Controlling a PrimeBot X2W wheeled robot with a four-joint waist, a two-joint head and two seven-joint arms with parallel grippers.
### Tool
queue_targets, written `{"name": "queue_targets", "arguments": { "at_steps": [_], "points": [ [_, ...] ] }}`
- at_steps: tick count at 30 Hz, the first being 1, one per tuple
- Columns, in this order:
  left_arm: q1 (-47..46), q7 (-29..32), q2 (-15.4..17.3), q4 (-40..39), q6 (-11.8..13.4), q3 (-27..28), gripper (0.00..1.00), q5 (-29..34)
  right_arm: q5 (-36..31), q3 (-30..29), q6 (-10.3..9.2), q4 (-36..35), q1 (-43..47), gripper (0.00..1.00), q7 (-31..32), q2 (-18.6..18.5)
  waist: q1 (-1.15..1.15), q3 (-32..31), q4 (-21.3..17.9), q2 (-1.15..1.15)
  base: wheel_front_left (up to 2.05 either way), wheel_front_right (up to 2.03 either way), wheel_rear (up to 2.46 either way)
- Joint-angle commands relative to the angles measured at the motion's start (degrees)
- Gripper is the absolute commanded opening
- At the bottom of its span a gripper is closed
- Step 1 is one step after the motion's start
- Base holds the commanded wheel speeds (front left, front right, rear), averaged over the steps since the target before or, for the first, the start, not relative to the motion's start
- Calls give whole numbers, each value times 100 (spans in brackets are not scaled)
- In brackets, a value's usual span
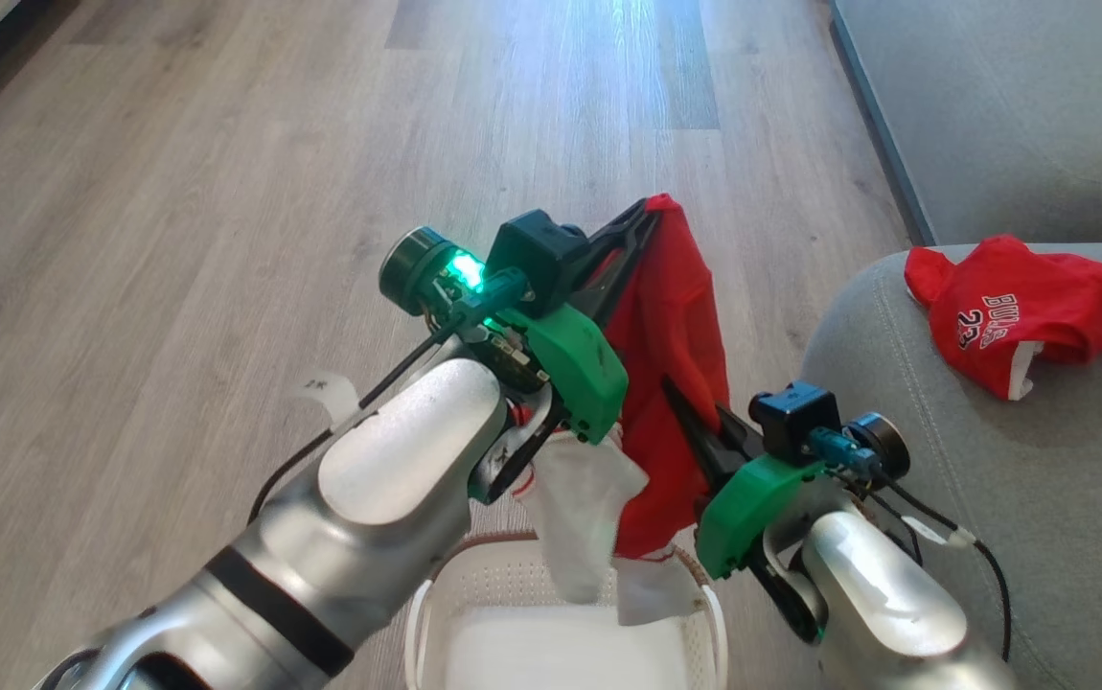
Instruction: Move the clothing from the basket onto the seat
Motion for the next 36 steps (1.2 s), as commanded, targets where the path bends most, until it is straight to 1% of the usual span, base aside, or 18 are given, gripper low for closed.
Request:
{"name": "queue_targets", "arguments": {
  "at_steps": [1, 6, 7, 8, 9, 15, 22, 27, 31, 34, 35, 36],
  "points": [
    [-361, -5, 99, -179, 53, 245, 0, -41, 37, 67, -2, -149, -351, 0, -55, 30, 1, 10, 9, 0, 0, 0, 0],
    [-241, -39, 191, -114, 133, 334, 0, -141, 37, 23, -2, -108, -468, 0, -55, 30, 1, 55, -26, 0, 0, 0, 0],
    [-211, -90, 206, -108, 157, 368, 36, -161, 27, 4, -2, -104, -486, 0, -55, 30, 1, 65, -49, 0, 0, 0, 0],
    [-174, -142, 222, -100, 182, 407, 77, -185, 17, -22, -2, -102, -508, 0, -55, 30, 1, 76, -80, 0, 0, 0, 0],
    [-126, -183, 238, -85, 202, 440, 100, -216, -2, -52, -2, -100, -534, 0, -55, 30, 1, 85, -115, 0, 0, 0, 0],
    [235, -378, 302, 6, 264, 529, 100, -337, -331, -372, -2, -57, -729, 0, -55, 30, 1, 143, -388, 0, 0, 0, 0],
    [619, -509, 326, 55, 218, 504, 100, -389, -950, -1061, -2, -71, -901, 0, -55, 5, 1, 245, -853, 0, 0, 0, 0],
    [840, -548, 309, 107, 181, 455, 100, -412, -1238, -1343, -2, -176, -966, 0, -55, -123, 1, 331, -1320, 0, 0, 0, 0],
    [941, -570, 266, 134, 169, 434, 100, -417, -1322, -1426, -2, -308, -1059, 0, 3, -227, 1, 429, -1761, 0, 0, 0, 0],
    [991, -581, 239, 160, 103, 403, 100, -426, -1334, -1445, -2, -451, -1117, 0, 84, -290, 1, 524, -2094, 0, 0, 0, 0],
    [991, -581, 239, 160, 103, 403, 100, -426, -1334, -1445, -2, -451, -1117, 0, 84, -290, 1, 524, -2094, 0, 0, 0, 0],
    [1000, -584, 229, 168, 83, 394, 100, -425, -1334, -1456, -2, -507, -1126, 0, 114, -317, 1, 556, -2185, 0, 0, 0, 0]
  ]
}}
